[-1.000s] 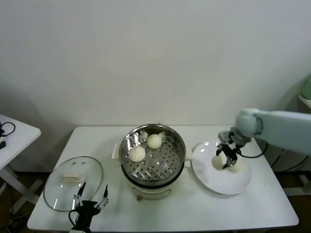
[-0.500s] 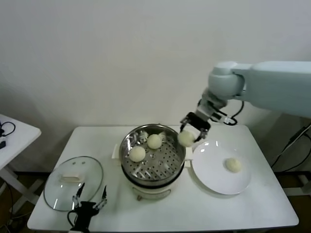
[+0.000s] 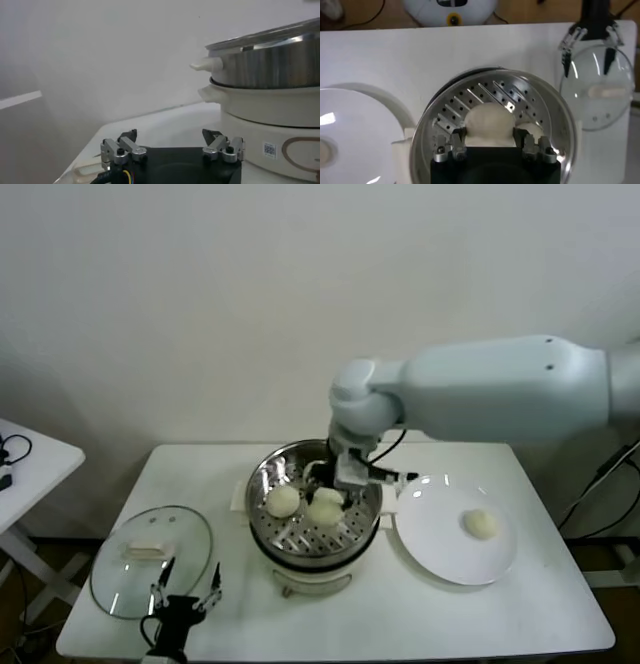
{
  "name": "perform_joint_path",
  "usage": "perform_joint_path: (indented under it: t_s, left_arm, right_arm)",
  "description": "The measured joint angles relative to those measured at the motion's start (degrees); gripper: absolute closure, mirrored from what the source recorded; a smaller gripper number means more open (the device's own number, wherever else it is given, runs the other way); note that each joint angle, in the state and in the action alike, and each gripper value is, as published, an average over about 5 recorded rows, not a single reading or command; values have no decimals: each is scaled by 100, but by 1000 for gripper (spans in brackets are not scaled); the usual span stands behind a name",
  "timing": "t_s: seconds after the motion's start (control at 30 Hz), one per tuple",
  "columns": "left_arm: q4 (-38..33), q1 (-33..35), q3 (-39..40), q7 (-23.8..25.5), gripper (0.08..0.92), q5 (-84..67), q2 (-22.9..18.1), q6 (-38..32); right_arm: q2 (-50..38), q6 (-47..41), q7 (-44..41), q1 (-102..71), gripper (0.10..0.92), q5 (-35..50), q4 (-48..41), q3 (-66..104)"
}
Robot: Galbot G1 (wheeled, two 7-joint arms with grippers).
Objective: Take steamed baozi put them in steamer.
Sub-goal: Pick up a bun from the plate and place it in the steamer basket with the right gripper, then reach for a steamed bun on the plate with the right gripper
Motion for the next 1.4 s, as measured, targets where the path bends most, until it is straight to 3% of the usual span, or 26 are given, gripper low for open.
perform_joint_path:
  t_s: [0.33,0.63,0.97,1.2,1.4]
  left_arm:
    - [5,-27,-47,0,177,-17,-6,2]
    - [-26,-48,-64,0,177,-22,-5,5]
    - [-86,-41,-31,8,177,-30,27,-3]
    - [-33,-75,27,3,177,-75,32,-45]
    - [1,-92,37,5,177,-84,31,-57]
  right_arm:
    - [445,170,33,-682,374,-692,-266,93]
    - [516,230,41,-742,208,-738,-432,152]
    - [-89,-128,-444,246,203,568,-871,-503]
    - [-961,-1020,-539,779,203,1657,-1043,-1546]
    - [-1786,-1746,-456,673,203,1943,-1233,-1945]
